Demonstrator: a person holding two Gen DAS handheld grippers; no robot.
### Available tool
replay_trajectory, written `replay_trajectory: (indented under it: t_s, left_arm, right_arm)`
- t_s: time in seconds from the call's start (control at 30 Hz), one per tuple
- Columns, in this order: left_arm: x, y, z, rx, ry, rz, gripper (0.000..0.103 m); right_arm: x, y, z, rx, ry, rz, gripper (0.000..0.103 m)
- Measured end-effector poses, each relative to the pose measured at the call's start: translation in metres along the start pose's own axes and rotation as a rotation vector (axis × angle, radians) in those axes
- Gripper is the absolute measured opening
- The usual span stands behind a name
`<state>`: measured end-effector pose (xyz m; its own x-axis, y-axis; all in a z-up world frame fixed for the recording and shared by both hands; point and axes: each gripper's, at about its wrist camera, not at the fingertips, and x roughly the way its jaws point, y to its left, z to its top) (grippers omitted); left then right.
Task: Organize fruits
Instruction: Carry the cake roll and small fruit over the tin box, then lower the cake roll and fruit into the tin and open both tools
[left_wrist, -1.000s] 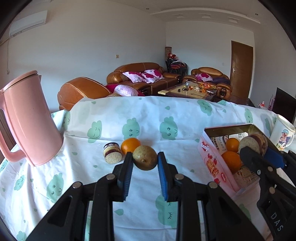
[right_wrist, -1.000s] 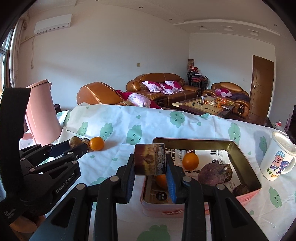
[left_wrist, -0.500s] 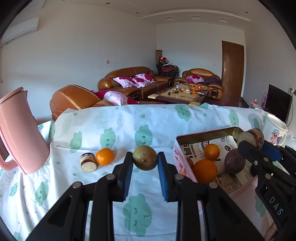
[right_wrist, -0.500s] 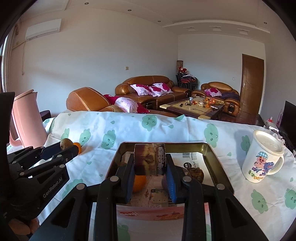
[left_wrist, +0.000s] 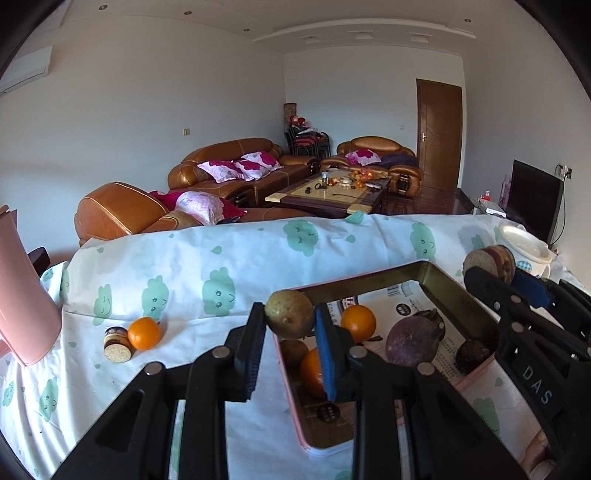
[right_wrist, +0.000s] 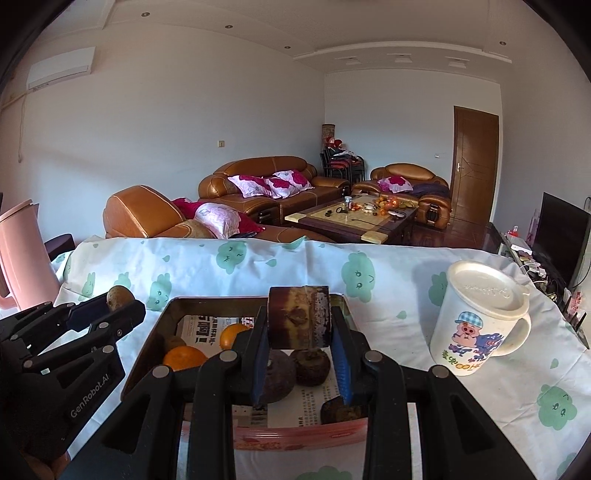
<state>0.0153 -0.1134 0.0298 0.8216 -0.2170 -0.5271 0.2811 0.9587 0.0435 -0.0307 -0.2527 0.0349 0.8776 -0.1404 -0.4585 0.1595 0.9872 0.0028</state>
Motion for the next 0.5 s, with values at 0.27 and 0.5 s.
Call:
replay_trajectory:
  t_s: [0.27, 0.5]
  left_arm:
    - [0.018, -0.028, 0.003, 0.014, 0.023, -0.038, 0.029]
    - [0.031, -0.038, 0.004, 0.016, 0.041, -0.043, 0.028]
  right_arm:
    - [0.010, -0.024, 0.003, 0.012, 0.008, -0.066, 0.032]
    - [0.023, -0.029, 0.004, -0.002, 0.034, -0.080, 0.032]
